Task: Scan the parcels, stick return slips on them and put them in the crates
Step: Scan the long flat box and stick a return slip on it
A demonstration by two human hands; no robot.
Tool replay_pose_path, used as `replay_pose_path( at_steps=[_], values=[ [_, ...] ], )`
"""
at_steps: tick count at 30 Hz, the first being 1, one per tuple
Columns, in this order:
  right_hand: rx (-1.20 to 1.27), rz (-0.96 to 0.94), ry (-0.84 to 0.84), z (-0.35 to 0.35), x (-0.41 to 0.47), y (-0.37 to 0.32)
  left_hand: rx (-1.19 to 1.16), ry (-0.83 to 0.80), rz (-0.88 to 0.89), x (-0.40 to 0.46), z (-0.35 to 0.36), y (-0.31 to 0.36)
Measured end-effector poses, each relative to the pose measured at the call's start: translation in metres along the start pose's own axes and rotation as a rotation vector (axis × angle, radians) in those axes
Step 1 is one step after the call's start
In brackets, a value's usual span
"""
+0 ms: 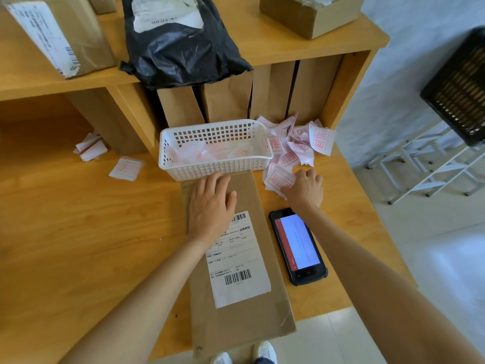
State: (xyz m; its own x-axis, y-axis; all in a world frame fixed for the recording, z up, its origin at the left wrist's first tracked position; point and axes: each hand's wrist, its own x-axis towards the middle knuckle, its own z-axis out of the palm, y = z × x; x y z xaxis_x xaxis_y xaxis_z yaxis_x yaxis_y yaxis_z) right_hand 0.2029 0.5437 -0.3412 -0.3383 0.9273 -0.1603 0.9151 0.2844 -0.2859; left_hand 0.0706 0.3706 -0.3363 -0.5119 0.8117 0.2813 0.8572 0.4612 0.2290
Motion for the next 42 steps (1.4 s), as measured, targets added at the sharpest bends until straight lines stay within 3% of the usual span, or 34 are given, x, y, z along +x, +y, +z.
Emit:
replay_pose_path(
  at_steps=[4, 9, 14, 16, 19, 24, 33, 38, 42],
  values=[
    [0.151, -0.021, 0.125, -0.001, -0.001, 0.005, 0.002, -0.003, -0.011, 0.0, 0.0, 0.0],
    [0.387, -0.03, 0.146, -0.016, -0.003, 0.011, -0.053, -0.003, -0.027, 0.001, -0.003, 0.001],
    [0.601, -0.093, 0.157, -0.052, -0.015, 0.006, -0.319, -0.058, -0.14, 0.011, -0.009, -0.008],
    [0.712, -0.116, 0.089, -0.067, -0.022, 0.0, -0.504, -0.1, -0.227, 0.018, -0.017, -0.007],
    [0.833, -0.174, -0.18, -0.084, -0.035, -0.013, -0.752, -0.162, -0.322, 0.026, -0.041, 0.004],
    [0.671, -0.312, -0.366, -0.085, -0.051, -0.03, -1.163, -0.289, -0.506, 0.031, -0.074, 0.014],
    [0.544, -0.398, -0.403, -0.075, -0.064, -0.042, -1.232, -0.458, -0.591, 0.018, -0.089, -0.001],
    [0.449, -0.453, -0.313, -0.071, -0.072, -0.048, -1.294, -0.497, -0.639, 0.01, -0.091, -0.008],
    [0.417, -0.61, -0.097, -0.071, -0.084, -0.057, -1.326, -0.438, -0.683, 0.008, -0.09, -0.009]
  ],
)
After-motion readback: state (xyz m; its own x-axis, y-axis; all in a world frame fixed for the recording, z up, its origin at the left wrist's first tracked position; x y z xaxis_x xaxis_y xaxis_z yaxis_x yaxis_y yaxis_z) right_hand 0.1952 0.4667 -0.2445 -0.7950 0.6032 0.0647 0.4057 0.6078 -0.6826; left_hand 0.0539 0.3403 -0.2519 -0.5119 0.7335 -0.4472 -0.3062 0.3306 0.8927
